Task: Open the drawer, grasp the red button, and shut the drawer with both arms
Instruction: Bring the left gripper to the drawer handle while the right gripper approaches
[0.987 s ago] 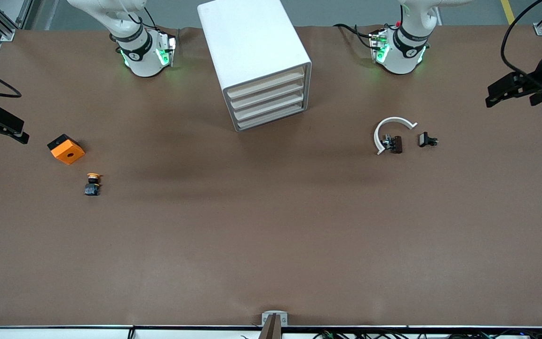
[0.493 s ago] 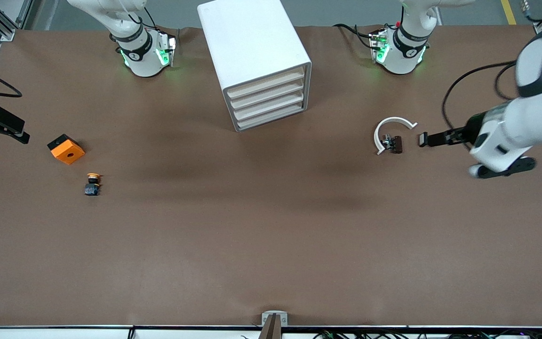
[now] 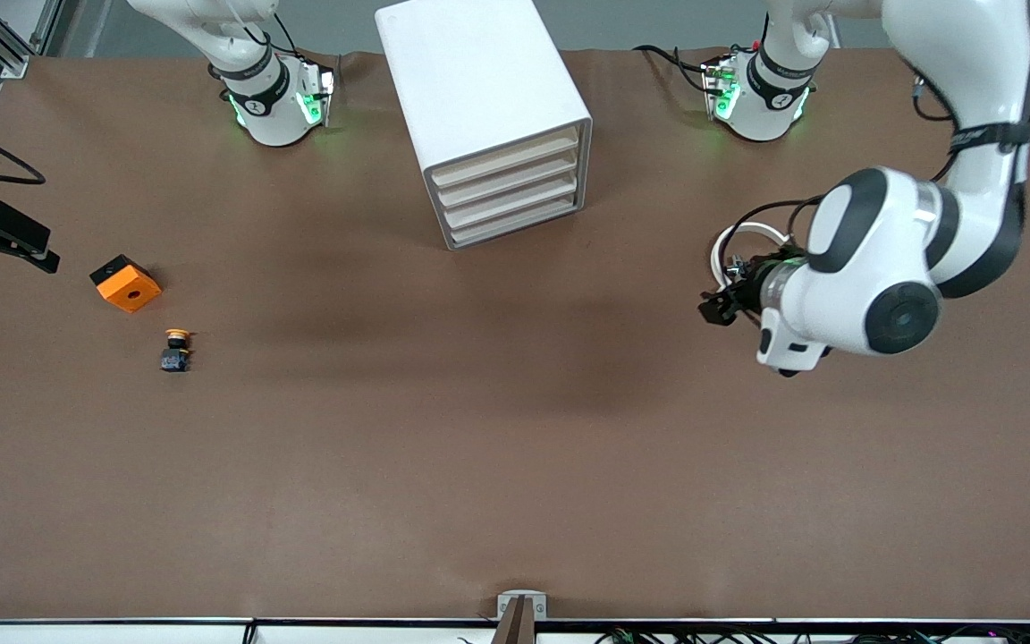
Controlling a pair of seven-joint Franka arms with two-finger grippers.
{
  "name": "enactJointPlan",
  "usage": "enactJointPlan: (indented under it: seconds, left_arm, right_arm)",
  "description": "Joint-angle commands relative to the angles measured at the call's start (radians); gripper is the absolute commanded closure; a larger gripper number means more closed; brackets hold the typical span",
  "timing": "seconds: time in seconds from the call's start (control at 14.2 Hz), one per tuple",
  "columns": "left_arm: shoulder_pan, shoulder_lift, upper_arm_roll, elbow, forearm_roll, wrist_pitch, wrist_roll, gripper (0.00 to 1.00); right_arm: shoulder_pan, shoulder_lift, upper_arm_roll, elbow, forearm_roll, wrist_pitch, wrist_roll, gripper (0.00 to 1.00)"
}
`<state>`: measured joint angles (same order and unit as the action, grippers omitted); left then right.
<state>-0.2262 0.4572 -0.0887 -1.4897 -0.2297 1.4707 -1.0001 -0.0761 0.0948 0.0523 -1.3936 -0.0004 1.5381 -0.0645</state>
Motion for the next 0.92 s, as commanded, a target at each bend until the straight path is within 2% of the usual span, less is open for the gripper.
enactJointPlan:
  seconds: [0.0, 0.21, 0.35, 0.63, 0.85]
  left_arm:
    - [-0.057, 0.102, 0.004, 0.109, -0.045, -0.013, -0.226, 0.0]
    - [-0.099, 0.161, 0.004, 0.121, -0.066, 0.028, -0.516, 0.0]
    - [-0.113, 0.198, 0.004, 0.12, -0.103, 0.03, -0.639, 0.0]
    - [-0.116, 0.222, 0.004, 0.109, -0.161, -0.007, -0.687, 0.0]
    - [-0.117, 0.244, 0.004, 0.111, -0.217, -0.02, -0.693, 0.0]
  right_arm:
    - [0.054, -0.001, 0.004, 0.008, 0.0, -0.003, 0.006, 0.0]
    - [0.15, 0.0, 0.004, 0.008, -0.003, -0.009, 0.012, 0.0]
    - [0.179, -0.001, 0.006, 0.01, 0.011, -0.009, 0.066, 0.0]
    - [0.34, 0.019, 0.011, 0.01, -0.009, 0.017, 0.349, 0.0]
    - [0.413, 0.036, 0.012, 0.01, -0.003, 0.037, 0.589, 0.0]
